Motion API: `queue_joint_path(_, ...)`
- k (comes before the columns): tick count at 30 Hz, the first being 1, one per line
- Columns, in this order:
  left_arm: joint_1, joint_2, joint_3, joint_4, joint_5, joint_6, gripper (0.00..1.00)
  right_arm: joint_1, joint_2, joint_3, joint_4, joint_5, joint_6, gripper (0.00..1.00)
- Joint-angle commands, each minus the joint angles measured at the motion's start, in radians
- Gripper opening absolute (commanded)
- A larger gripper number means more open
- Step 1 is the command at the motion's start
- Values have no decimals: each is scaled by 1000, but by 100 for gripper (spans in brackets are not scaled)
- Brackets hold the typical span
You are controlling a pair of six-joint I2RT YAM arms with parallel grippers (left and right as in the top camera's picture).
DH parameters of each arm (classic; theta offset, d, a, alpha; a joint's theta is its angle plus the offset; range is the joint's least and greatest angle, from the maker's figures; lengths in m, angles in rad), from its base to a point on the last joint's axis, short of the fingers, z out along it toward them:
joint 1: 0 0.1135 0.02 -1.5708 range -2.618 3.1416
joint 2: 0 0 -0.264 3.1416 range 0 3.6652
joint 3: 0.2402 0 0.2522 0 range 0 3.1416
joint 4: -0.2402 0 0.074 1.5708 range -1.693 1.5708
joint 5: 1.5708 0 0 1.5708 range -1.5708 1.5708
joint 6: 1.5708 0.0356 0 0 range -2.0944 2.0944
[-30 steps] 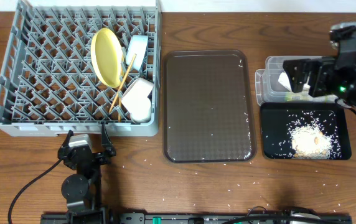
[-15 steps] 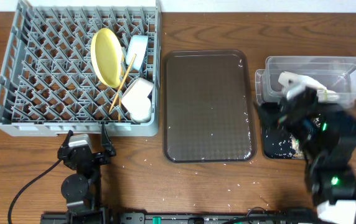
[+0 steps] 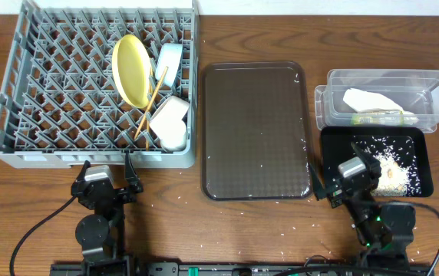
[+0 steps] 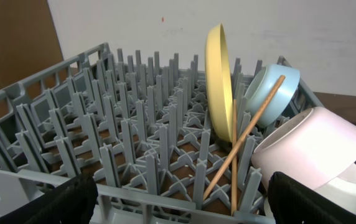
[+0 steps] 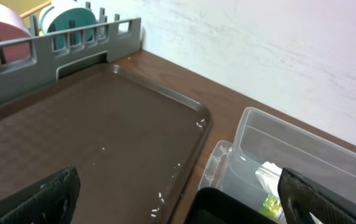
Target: Sort waste into correct bins and load items into the dishwasher
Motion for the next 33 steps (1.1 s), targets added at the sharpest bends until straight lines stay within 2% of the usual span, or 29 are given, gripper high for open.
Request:
queue_joint_path(1,6,-6,-15,-37,3,13,88,26,-63,-38,6,47,21,99)
queue_joint_path(19,6,-6,-15,-37,3,13,88,25,-270,-108,-42,48,28,99)
queue_joint_path(33,6,-6,-15,-37,3,13,88,25,-269,-108,-40,44,29,99)
